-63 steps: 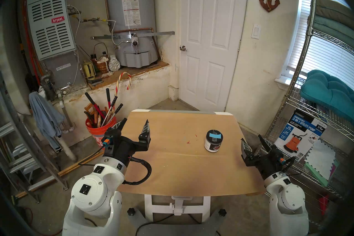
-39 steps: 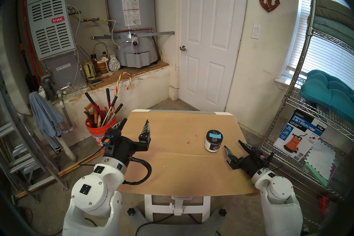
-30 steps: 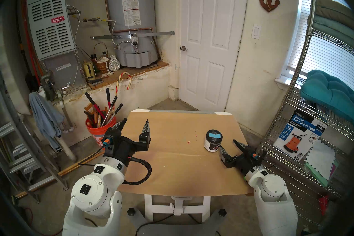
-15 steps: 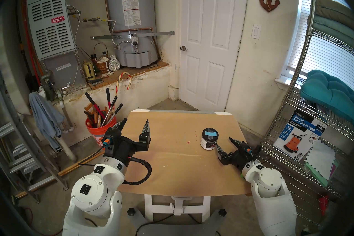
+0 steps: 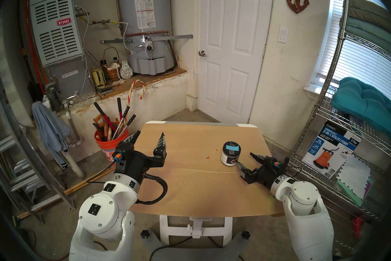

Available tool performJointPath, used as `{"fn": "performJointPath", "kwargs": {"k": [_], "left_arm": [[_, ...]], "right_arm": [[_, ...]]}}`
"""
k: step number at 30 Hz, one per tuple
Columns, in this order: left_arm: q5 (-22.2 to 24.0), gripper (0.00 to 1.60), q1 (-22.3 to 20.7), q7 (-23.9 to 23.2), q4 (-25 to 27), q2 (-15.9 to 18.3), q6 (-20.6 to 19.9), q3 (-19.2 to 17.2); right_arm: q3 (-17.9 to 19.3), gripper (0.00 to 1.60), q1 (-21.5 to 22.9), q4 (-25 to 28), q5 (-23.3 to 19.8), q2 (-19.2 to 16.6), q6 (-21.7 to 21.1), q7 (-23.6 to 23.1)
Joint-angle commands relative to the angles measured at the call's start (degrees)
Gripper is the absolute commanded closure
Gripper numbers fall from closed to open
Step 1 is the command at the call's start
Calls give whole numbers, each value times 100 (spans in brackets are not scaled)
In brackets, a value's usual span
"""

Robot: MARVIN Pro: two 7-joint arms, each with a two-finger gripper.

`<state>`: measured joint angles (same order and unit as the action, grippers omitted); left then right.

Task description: Open paint jar

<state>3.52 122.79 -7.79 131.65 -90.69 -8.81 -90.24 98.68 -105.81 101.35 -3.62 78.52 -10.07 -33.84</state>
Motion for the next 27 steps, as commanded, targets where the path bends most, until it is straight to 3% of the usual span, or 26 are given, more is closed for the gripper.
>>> {"fn": "performJointPath", "kwargs": {"k": [1,10,16,27], "left_arm": [[-15,0,3,7,115,6,13,-11],[-16,0,1,4,112,3,14,-12],[-17,0,1,2,113,1,14,-13],[-19,0,0,-2,112,-3,14,-14]], "right_arm": [[-230,0,187,-113,29,111,271,-8],[-504,0,466,-505,137,336,572,185],[-522,0,627,-617,89,303,573,85],[-683,0,913,-732,398,255,710,185]]}}
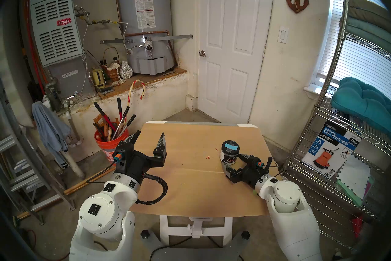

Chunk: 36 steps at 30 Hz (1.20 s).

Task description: Open paint jar

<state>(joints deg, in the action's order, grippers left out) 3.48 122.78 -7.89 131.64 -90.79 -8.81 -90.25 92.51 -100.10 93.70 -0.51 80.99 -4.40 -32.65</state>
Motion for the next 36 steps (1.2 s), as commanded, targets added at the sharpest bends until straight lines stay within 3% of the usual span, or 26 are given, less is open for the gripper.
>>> {"fn": "performJointPath", "kwargs": {"k": [1,7,20,36], "left_arm": [[-15,0,2,8,113,6,14,-13],[-17,0,3,7,115,5,13,-14],[-20,0,2,2,114,0,14,-15],[-25,0,4,-2,116,-5,12,-17]], "right_arm": [[-68,0,366,17,99,12,138,68],[-140,0,542,-216,120,58,187,12],[-119,0,747,-608,-26,11,796,-280],[-217,0,935,-754,-112,-54,868,-685]]}}
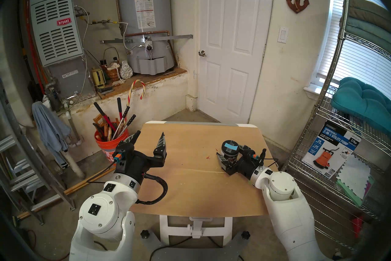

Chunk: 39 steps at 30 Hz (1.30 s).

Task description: Open paint jar

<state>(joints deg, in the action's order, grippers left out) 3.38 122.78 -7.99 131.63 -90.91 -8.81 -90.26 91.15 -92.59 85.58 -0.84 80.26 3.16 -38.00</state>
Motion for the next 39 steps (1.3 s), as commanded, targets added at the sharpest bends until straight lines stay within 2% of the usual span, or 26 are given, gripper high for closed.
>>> {"fn": "performJointPath", "kwargs": {"k": [1,5,17,27,39], "left_arm": [[-15,0,3,8,116,7,12,-15],[-16,0,3,7,116,6,12,-16],[-19,0,4,4,117,2,11,-17],[-19,0,1,0,113,-1,14,-18],[-22,0,2,-3,114,-5,13,-19]], "right_arm": [[-108,0,182,80,-108,24,106,-211],[-140,0,135,151,-218,27,92,-378],[-288,0,-153,359,-182,119,101,-461],[-552,0,-253,562,-124,381,111,-365],[-888,0,-271,642,27,514,112,-248]]}}
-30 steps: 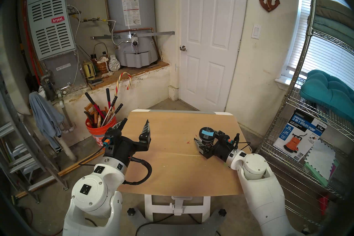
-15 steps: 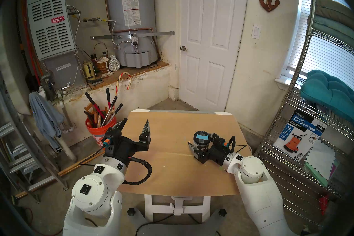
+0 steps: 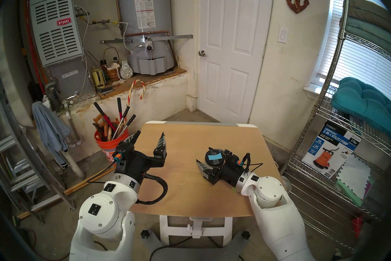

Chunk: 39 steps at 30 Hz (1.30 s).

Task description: Open paint jar

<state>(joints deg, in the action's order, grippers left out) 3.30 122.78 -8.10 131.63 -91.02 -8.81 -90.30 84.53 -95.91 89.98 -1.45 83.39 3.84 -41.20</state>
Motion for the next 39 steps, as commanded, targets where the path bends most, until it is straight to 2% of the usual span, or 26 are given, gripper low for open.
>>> {"fn": "performJointPath", "kwargs": {"k": [1,12,20,25,27,39], "left_arm": [[-14,0,2,7,115,6,13,-15],[-16,0,2,5,115,3,13,-16],[-17,0,2,3,114,1,13,-17],[-19,0,4,2,117,-1,11,-17],[-20,0,4,2,118,-1,10,-17],[-23,0,5,-1,119,-5,10,-18]], "right_arm": [[-262,0,68,195,106,226,42,95],[-581,0,140,42,326,463,99,298],[-657,0,211,71,352,577,79,371],[-633,0,131,141,427,571,56,520],[-559,0,148,180,278,471,-124,352],[-551,0,150,194,274,473,-179,338]]}}
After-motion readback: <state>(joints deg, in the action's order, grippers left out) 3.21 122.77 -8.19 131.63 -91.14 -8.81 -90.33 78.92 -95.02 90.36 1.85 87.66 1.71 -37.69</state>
